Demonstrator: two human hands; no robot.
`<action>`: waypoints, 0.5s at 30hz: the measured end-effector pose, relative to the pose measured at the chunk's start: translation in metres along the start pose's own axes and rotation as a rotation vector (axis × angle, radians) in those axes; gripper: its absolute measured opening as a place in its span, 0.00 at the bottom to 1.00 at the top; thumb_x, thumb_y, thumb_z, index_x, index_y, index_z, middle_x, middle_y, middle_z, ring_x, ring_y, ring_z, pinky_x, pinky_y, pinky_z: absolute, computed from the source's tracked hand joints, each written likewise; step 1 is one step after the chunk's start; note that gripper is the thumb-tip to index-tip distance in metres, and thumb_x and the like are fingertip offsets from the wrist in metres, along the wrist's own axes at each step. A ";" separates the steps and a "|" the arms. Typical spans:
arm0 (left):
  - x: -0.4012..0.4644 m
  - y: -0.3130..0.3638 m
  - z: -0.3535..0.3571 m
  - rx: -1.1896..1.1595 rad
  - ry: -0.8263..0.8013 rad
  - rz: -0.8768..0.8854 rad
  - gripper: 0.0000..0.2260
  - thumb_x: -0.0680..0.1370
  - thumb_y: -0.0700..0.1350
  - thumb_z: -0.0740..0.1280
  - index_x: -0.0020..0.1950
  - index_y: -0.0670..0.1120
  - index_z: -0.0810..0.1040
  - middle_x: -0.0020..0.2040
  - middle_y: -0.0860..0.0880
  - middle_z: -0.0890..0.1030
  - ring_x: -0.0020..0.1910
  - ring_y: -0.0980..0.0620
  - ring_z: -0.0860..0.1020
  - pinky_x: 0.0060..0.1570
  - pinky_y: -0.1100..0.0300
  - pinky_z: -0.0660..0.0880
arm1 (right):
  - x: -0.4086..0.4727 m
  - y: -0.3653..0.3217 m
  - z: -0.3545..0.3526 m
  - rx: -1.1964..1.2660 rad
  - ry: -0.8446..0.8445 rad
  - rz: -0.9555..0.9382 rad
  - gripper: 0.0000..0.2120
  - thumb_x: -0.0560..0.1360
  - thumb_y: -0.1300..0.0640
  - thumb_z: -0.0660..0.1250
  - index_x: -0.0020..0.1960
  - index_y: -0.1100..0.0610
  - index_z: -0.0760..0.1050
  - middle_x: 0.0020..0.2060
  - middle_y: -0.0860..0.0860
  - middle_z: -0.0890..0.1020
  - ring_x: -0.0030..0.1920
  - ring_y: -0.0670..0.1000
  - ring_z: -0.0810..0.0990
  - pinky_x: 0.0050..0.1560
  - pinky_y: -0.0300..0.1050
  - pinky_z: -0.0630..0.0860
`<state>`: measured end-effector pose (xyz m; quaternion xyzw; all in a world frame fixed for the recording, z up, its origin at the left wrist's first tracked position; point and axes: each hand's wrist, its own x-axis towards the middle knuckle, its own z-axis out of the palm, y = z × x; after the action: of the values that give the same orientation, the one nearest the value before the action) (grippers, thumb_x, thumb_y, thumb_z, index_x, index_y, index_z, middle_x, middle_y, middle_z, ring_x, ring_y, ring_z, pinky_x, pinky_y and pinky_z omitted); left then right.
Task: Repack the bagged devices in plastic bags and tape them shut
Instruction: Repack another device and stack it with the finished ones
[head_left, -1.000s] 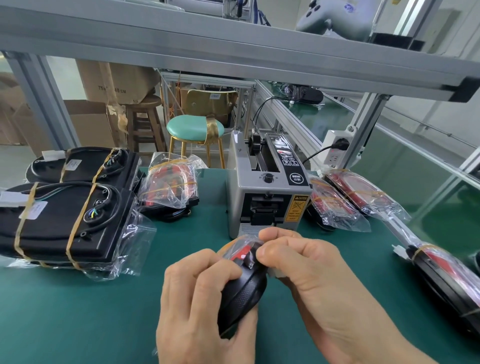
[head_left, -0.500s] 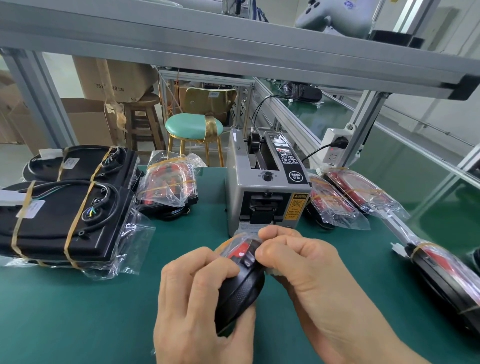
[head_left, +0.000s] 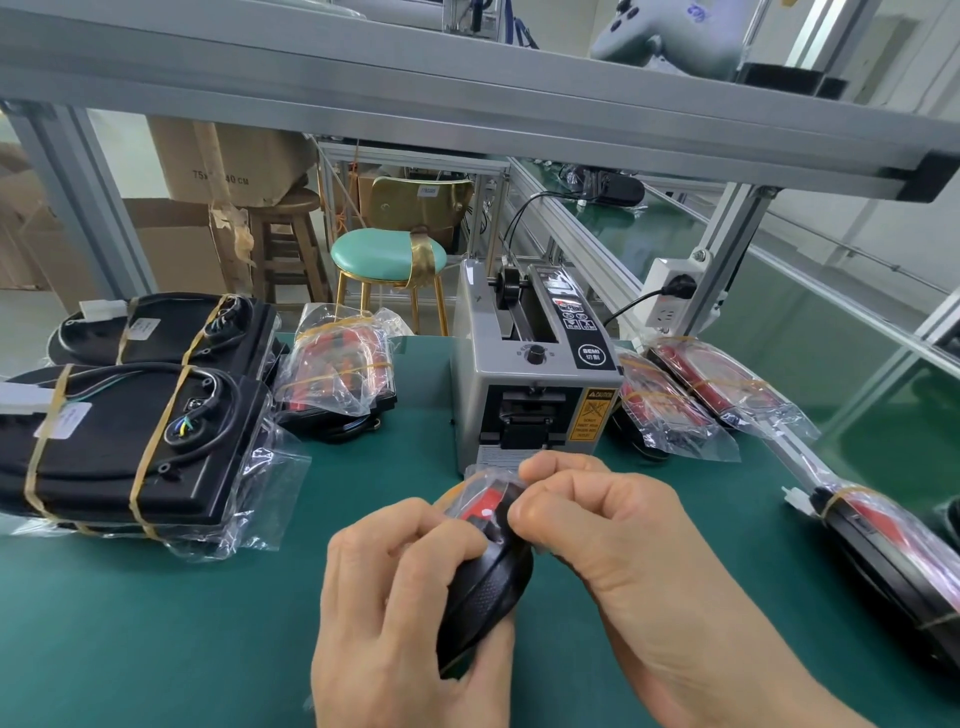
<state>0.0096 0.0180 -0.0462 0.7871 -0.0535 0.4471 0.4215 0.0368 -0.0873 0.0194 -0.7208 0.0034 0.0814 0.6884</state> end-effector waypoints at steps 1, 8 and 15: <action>0.000 0.003 0.001 -0.017 0.019 -0.010 0.18 0.61 0.38 0.76 0.45 0.52 0.75 0.45 0.53 0.74 0.39 0.47 0.76 0.35 0.57 0.73 | 0.000 0.001 -0.001 -0.015 0.012 -0.003 0.09 0.60 0.60 0.75 0.23 0.56 0.79 0.44 0.43 0.80 0.43 0.34 0.77 0.50 0.40 0.68; -0.002 0.003 -0.001 0.021 -0.042 0.004 0.20 0.61 0.39 0.75 0.47 0.56 0.78 0.47 0.54 0.72 0.38 0.46 0.76 0.39 0.62 0.71 | 0.003 0.004 -0.001 -0.001 0.032 -0.030 0.09 0.62 0.62 0.71 0.23 0.56 0.78 0.43 0.44 0.80 0.44 0.38 0.78 0.49 0.39 0.69; 0.000 0.004 0.001 -0.009 0.038 -0.006 0.18 0.62 0.39 0.76 0.46 0.52 0.75 0.44 0.49 0.76 0.40 0.47 0.76 0.40 0.62 0.72 | 0.004 0.007 0.001 0.069 0.048 0.001 0.09 0.58 0.59 0.75 0.22 0.57 0.77 0.42 0.43 0.79 0.43 0.38 0.78 0.49 0.39 0.69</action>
<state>0.0084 0.0143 -0.0439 0.7767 -0.0453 0.4606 0.4273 0.0395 -0.0866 0.0117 -0.6984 0.0230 0.0644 0.7124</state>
